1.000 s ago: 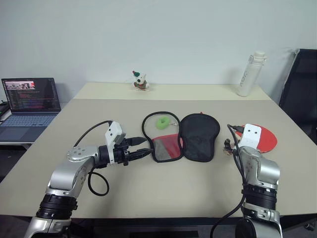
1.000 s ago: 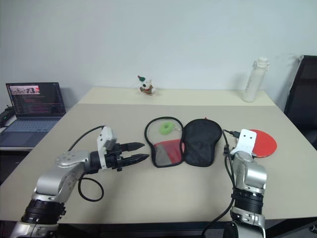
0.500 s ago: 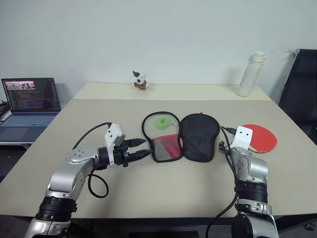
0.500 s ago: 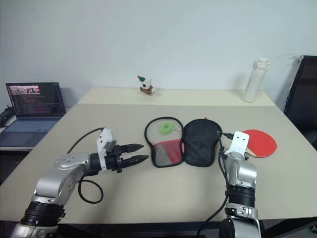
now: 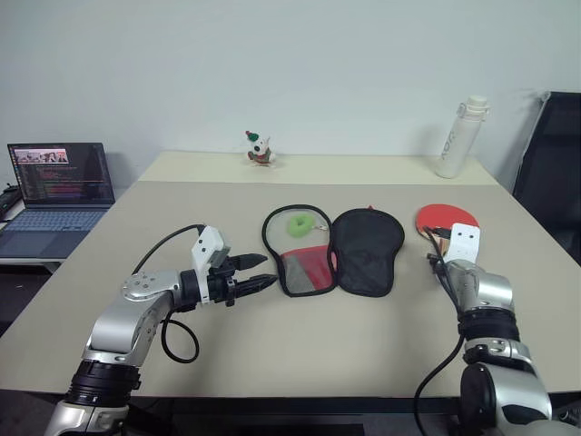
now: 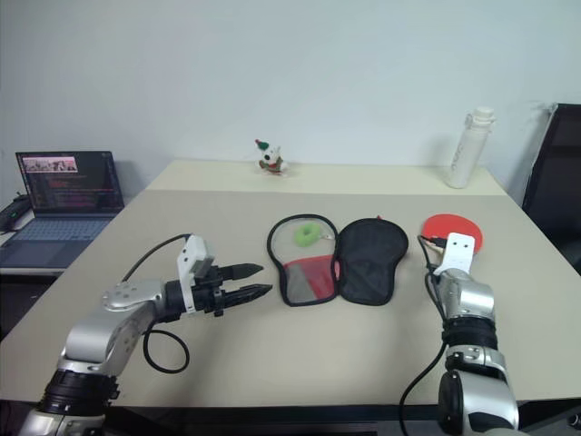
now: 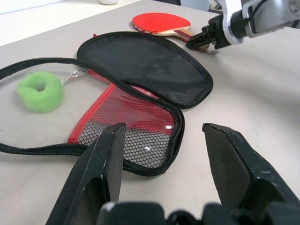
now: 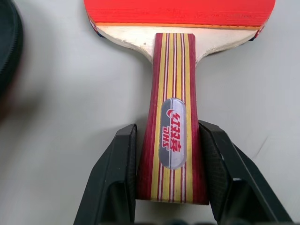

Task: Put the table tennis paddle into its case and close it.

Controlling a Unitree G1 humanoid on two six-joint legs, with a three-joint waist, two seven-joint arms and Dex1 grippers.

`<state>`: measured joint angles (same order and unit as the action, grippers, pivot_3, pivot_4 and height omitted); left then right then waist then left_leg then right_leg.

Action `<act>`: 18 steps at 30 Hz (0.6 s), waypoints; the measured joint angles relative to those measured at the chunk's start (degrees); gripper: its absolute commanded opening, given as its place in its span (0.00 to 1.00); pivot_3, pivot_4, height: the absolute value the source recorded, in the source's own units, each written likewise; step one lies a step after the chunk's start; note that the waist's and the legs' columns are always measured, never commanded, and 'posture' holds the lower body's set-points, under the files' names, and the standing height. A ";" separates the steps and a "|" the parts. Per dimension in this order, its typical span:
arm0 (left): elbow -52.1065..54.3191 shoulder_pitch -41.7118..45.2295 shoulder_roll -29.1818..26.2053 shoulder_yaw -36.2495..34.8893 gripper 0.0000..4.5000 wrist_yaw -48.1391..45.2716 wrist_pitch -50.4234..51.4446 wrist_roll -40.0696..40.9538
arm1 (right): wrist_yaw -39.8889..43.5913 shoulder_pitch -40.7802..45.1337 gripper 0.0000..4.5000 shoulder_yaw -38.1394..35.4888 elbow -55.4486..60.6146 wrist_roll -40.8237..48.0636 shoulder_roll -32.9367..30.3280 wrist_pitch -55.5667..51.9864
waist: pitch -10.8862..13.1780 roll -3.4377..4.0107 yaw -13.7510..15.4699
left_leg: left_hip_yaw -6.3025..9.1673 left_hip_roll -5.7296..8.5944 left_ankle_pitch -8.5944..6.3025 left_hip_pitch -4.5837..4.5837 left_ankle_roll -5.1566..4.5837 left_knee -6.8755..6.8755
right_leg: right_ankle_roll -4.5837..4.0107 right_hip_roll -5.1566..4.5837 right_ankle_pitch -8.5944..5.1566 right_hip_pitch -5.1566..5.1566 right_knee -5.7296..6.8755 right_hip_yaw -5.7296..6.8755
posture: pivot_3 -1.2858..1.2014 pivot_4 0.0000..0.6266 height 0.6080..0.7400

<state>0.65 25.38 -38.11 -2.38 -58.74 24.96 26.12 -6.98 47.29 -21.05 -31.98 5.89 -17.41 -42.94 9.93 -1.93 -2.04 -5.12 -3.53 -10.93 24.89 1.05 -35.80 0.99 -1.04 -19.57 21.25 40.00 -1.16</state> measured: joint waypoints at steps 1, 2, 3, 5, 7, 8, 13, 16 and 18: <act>0.17 0.00 0.00 0.00 0.63 -0.19 0.10 0.09 | 1.77 0.65 0.34 0.64 -1.43 -0.01 -1.50 -0.04 | 0.01 0.02 0.02 | -0.02 0.00 0.01 0.02 0.02 0.00 | 0.00 0.00 0.00 0.02 -0.01 -0.02 | 0.52 0.24 1.00; 0.61 0.00 -0.02 0.00 0.63 -0.42 0.24 0.17 | 3.78 1.04 0.34 1.23 -2.71 -0.01 -3.49 -0.08 | 0.02 0.02 0.03 | -0.03 0.02 0.01 0.04 0.02 0.00 | 0.00 -0.01 0.00 0.04 -0.02 -0.03 | 0.52 0.24 1.00; 0.93 0.00 -0.04 0.00 0.63 -0.52 0.39 0.22 | 5.65 1.28 0.34 2.10 -3.57 -0.03 -5.11 -0.13 | 0.02 0.02 0.05 | -0.03 0.02 0.01 0.04 0.02 0.01 | 0.00 -0.01 0.00 0.03 -0.04 -0.03 | 0.52 0.24 1.00; 1.12 -0.01 -0.10 0.00 0.63 -0.61 0.65 0.25 | 9.62 1.54 0.34 3.30 -4.49 0.02 -8.18 -0.98 | 0.04 0.06 0.08 | -0.04 0.02 0.00 0.04 0.01 0.04 | 0.00 0.00 0.00 0.04 -0.05 -0.04 | 0.52 0.24 1.00; 1.14 -0.01 -0.11 0.00 0.63 -0.62 0.76 0.25 | 13.63 1.56 0.34 4.81 -4.46 0.18 -11.00 -2.56 | 0.05 0.08 0.12 | -0.03 0.01 0.00 0.04 0.00 0.07 | 0.00 0.00 -0.01 0.06 -0.05 -0.03 | 0.52 0.24 1.00; 1.17 -0.05 -0.14 0.00 0.63 -0.63 0.79 0.25 | 16.31 1.35 0.34 5.55 -3.66 0.64 -12.95 -4.57 | 0.07 0.10 0.14 | -0.04 0.01 0.00 0.04 0.01 0.08 | 0.00 0.00 -0.02 0.06 -0.06 -0.04 | 0.52 0.24 1.00; 1.56 -0.34 -0.17 0.00 0.63 -0.67 0.85 0.28 | 24.00 -6.87 0.34 6.93 10.80 3.84 -18.76 -15.90 | 0.07 0.10 0.30 | -0.02 0.00 0.01 0.10 0.08 0.13 | 0.05 0.00 -0.07 0.06 -0.17 -0.02 | 0.52 0.24 1.00; 1.57 -0.45 -0.04 0.07 0.63 -0.81 0.87 0.27 | 26.30 -14.26 0.34 6.82 21.11 5.99 -20.58 -22.83 | 0.07 0.10 0.35 | -0.01 -0.01 -0.01 0.12 0.11 0.14 | 0.06 0.01 -0.08 0.06 -0.22 -0.02 | 0.52 0.24 1.00; 1.57 -0.38 0.08 0.21 0.63 -0.84 0.87 0.25 | 26.94 -17.04 0.33 6.43 25.38 7.06 -20.95 -26.24 | 0.07 0.10 0.31 | -0.02 0.00 -0.01 0.11 0.10 0.11 | 0.06 0.01 -0.08 0.05 -0.20 -0.02 | 0.52 0.24 1.00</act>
<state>2.22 25.00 -38.03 -2.17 -59.58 25.83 26.37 19.96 30.25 -14.62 -6.60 12.96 -38.36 -69.18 10.00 -1.83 -1.72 -5.14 -3.53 -10.93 25.00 1.15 -35.69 1.05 -1.03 -19.65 21.30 39.80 -1.18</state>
